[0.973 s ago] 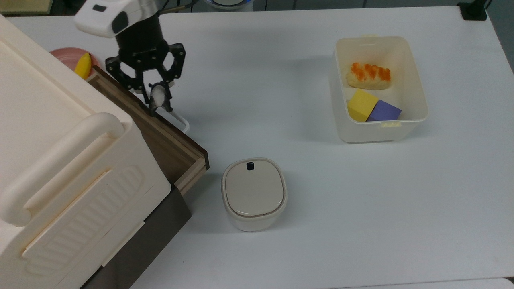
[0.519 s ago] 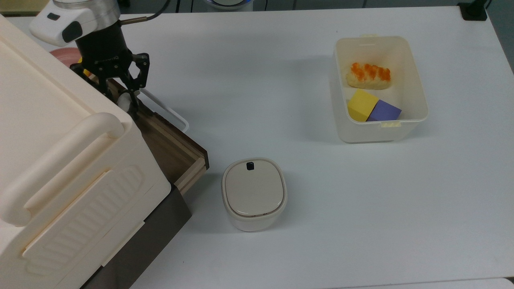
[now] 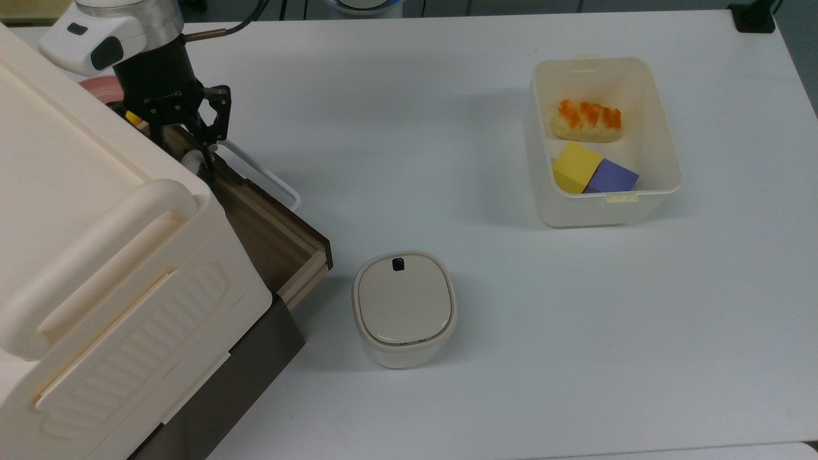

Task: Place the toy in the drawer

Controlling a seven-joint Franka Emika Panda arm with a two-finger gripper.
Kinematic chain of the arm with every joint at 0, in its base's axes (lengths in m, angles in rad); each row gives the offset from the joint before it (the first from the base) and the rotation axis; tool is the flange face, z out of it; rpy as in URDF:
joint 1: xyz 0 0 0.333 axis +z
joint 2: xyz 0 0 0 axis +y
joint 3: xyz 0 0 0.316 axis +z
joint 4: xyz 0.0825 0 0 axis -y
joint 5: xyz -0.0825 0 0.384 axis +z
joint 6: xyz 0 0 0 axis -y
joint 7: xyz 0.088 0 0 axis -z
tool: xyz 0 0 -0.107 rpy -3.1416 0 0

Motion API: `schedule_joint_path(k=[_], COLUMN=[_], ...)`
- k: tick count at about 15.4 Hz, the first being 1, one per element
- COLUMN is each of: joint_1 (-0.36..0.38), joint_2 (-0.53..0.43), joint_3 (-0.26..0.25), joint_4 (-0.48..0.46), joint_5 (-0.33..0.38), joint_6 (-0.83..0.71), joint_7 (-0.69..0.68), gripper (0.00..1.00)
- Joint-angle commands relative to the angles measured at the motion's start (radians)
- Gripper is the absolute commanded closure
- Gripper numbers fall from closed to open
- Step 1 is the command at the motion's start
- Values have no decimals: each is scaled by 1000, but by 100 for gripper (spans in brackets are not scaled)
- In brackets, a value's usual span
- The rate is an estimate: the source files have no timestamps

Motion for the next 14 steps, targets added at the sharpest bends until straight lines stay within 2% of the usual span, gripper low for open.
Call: schedule_joint_path(k=[1, 8, 9, 10, 14], joint_1=[7, 19, 33, 65, 149], joint_2=[5, -20, -49, -69, -141], joint_3=[-7, 1, 5, 7, 24], joint_4=[17, 20, 16, 20, 22], joint_5=[16, 27, 30, 28, 14], joint_6=[-22, -36, -45, -107, -310], joint_7=[-28, -11, 36, 118, 396], gripper=[11, 9, 9, 0, 0])
